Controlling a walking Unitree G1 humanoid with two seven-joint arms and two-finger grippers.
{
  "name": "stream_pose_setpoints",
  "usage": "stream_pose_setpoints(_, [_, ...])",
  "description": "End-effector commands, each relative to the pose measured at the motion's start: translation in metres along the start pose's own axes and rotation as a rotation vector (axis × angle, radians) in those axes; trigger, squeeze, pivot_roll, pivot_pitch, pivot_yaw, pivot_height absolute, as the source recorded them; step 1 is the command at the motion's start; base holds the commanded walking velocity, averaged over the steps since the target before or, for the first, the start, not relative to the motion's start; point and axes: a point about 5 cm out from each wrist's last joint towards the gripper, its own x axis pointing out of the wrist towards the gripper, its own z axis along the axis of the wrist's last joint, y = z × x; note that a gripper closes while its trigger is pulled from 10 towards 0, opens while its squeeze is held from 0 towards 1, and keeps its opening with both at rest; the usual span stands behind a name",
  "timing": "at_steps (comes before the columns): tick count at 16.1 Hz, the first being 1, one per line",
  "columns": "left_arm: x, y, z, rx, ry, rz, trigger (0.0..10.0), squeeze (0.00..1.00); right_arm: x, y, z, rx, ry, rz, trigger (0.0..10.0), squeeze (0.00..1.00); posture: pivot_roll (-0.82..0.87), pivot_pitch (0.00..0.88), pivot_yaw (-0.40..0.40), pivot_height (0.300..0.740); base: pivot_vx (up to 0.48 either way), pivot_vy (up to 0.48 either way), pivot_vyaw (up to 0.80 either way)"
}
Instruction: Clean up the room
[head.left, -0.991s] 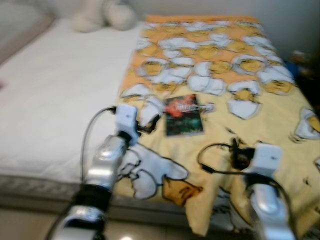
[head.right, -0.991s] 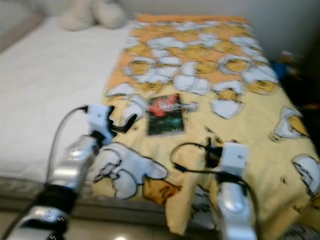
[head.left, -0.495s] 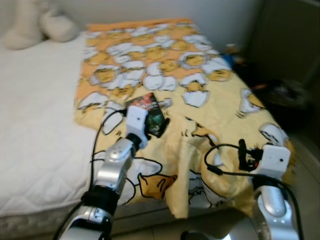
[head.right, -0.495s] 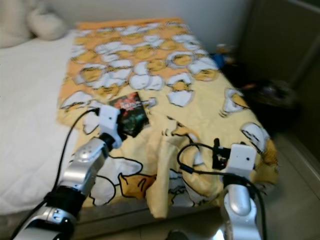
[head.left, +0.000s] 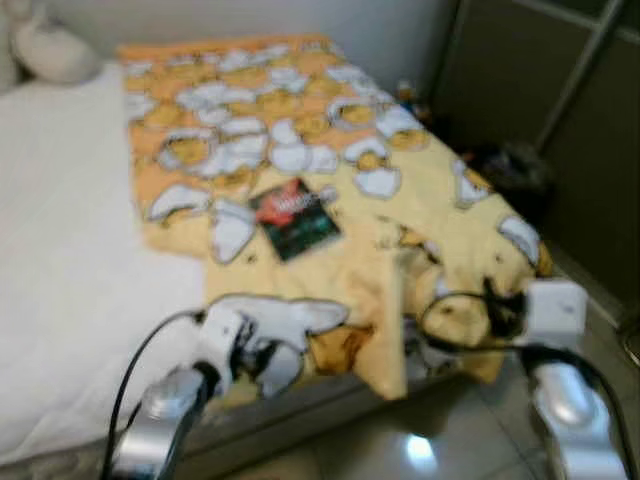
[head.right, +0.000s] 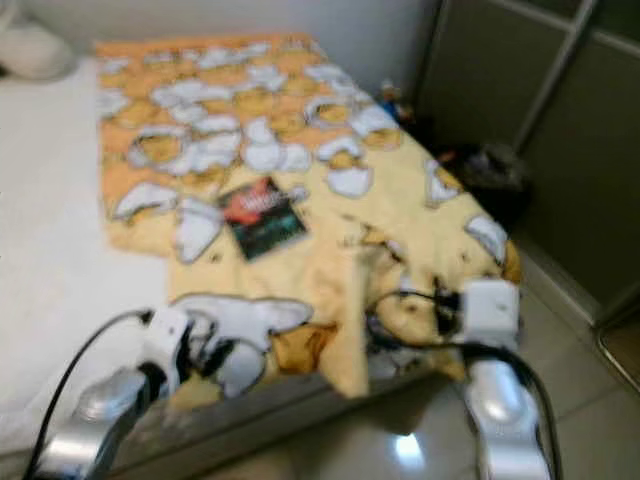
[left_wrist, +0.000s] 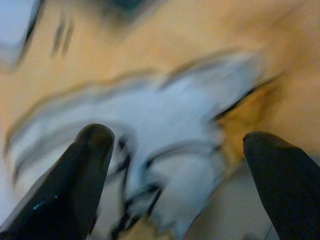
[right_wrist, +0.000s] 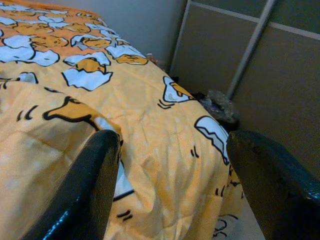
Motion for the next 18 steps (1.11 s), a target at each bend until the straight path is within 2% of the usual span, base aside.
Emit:
stream_pose_setpoints(1, [-0.01, 0.001, 0.013, 0.026, -0.085, -0.063, 10.0, 0.0, 0.0, 0.004, 0.002, 0.025, -0.007, 0.015, 10.0, 0.0, 0.02, 0.0, -0.037, 0.74, 0.0, 0.0, 0.0])
stream_pose_setpoints(2, [-0.022, -0.003, 0.006, 0.024, -0.087, -0.11, 10.0, 0.0, -0.01, 0.005, -0.005, 0.052, 0.005, 0.007, 10.0, 0.0, 0.03, 0.0, -0.044, 0.74, 0.0, 0.0, 0.0])
stream_pose_setpoints(3, [-0.022, -0.008, 0.001, 0.02, -0.084, -0.111, 10.0, 0.0, -0.015, 0.01, -0.01, 0.065, 0.017, 0.018, 10.0, 0.0, 0.03, 0.001, -0.045, 0.74, 0.0, 0.0, 0.0])
stream_pose_setpoints(5, [-0.006, -0.019, 0.002, -0.041, -0.112, -0.05, 10.0, 0.0, -0.014, 0.022, -0.014, 0.066, 0.033, 0.046, 10.0, 0.0, 0.03, 0.003, -0.038, 0.74, 0.0, 0.0, 0.0])
stream_pose_setpoints(6, [0.007, -0.021, 0.01, -0.048, -0.134, -0.026, 10.0, 0.0, -0.012, 0.025, -0.012, 0.078, 0.025, 0.047, 10.0, 0.0, 0.03, 0.004, -0.034, 0.74, 0.0, 0.0, -0.8])
stream_pose_setpoints(8, [0.02, -0.023, 0.023, -0.021, -0.164, -0.028, 10.0, 0.0, -0.009, 0.028, -0.009, 0.066, 0.01, 0.052, 10.0, 0.0, 0.01, 0.004, -0.016, 0.74, 0.0, 0.0, -0.8])
stream_pose_setpoints(9, [0.023, -0.008, 0.031, -0.029, -0.172, -0.005, 10.0, 0.0, -0.008, 0.027, -0.007, 0.07, -0.002, 0.042, 10.0, 0.0, 0.01, 0.004, -0.016, 0.74, 0.0, 0.0, 0.0])
stream_pose_setpoints(10, [0.027, -0.002, 0.042, -0.042, -0.196, 0.005, 10.0, 0.0, -0.007, 0.026, -0.006, 0.076, -0.012, 0.026, 10.0, 0.0, 0.0, 0.003, -0.002, 0.74, 0.0, 0.0, 0.0])
stream_pose_setpoints(14, [0.033, -0.002, 0.047, -0.049, -0.21, 0.042, 10.0, 0.0, -0.007, 0.023, -0.006, 0.08, -0.017, 0.003, 10.0, 0.0, -0.02, 0.003, 0.015, 0.74, 0.0, 0.0, 0.0])
stream_pose_setpoints(16, [0.036, -0.002, 0.053, -0.089, -0.226, 0.081, 10.0, 0.0, -0.008, 0.023, -0.008, 0.082, -0.016, -0.001, 10.0, 0.0, -0.02, 0.005, 0.019, 0.74, 0.0, 0.0, 0.0])
stream_pose_setpoints(18, [0.037, 0.001, 0.056, -0.138, -0.241, 0.145, 10.0, 0.0, -0.009, 0.025, -0.008, 0.084, -0.016, 0.0, 10.0, 0.0, -0.02, 0.007, 0.018, 0.74, 0.281, 0.39, 0.0])
